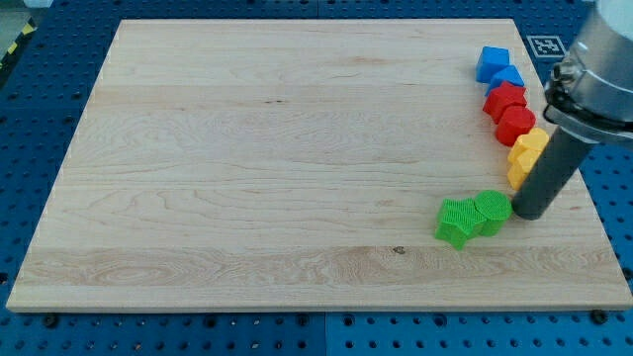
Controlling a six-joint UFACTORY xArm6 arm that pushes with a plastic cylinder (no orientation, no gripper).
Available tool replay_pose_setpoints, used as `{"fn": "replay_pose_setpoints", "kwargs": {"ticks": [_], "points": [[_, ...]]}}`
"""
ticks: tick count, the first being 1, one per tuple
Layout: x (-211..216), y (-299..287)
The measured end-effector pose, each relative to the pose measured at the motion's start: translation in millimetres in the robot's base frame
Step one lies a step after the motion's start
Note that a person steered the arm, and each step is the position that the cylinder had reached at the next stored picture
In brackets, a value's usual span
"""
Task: Slightly move the green star to the left of the green circle
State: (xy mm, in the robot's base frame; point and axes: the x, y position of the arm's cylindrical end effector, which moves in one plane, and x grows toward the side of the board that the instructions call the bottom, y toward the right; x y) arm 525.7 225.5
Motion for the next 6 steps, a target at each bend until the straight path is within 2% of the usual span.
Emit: {"fn": "replay_pose_setpoints", "kwargs": {"ticks": [1,3,4,6], "points": [[12,9],[67,-34],[64,-71],[51,-77]]}}
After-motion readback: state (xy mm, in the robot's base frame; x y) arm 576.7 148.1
